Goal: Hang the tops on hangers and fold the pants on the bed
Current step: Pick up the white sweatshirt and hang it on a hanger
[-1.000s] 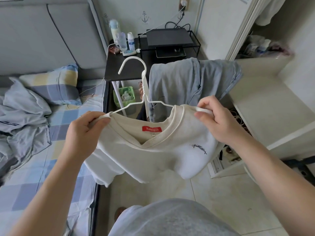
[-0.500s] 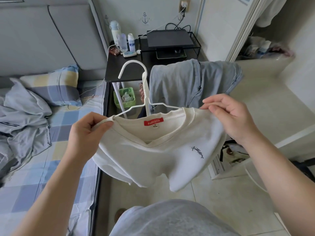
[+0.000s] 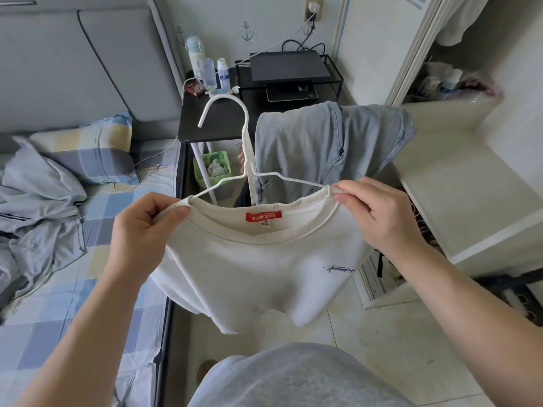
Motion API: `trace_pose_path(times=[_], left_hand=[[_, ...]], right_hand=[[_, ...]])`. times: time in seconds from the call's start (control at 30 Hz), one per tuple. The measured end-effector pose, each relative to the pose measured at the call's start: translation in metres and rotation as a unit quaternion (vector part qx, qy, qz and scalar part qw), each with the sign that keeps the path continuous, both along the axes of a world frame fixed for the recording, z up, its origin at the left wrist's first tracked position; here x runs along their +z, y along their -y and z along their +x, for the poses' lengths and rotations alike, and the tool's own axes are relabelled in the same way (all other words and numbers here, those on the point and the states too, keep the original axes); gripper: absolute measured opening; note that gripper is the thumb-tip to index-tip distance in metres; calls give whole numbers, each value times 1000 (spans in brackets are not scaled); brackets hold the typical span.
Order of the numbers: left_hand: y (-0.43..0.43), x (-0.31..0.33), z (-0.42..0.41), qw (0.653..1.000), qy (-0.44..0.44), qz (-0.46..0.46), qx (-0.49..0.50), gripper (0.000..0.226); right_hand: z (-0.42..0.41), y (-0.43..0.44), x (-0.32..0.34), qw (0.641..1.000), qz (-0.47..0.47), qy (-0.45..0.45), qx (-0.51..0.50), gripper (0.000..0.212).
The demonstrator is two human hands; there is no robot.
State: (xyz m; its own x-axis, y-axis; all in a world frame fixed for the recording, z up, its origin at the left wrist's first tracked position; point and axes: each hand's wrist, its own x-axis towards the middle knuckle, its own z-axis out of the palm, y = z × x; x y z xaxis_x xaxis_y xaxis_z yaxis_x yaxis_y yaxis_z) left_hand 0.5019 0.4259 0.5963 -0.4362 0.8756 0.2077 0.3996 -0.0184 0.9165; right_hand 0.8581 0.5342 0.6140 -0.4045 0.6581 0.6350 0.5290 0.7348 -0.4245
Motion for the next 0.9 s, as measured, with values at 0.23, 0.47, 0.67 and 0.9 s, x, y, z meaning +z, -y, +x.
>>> trace_pose_path(times=[0.23,0.47,0.67,0.9], left_hand=[[1,8,2,999,-42,-12,-4,5],[-2,19,7,995,-87,-14,-37,14],[-5,21,17,991,-101,-8,-85,6],[1,14,-2,992,-93,-13,-87,13]], right_hand=[[1,4,14,999,37,26,-6,14],[0,8,22,999,0,46,2,20],[-13,16,22,999,-14,41,13,21],[-5,14,11,997,-72,5,19,21]])
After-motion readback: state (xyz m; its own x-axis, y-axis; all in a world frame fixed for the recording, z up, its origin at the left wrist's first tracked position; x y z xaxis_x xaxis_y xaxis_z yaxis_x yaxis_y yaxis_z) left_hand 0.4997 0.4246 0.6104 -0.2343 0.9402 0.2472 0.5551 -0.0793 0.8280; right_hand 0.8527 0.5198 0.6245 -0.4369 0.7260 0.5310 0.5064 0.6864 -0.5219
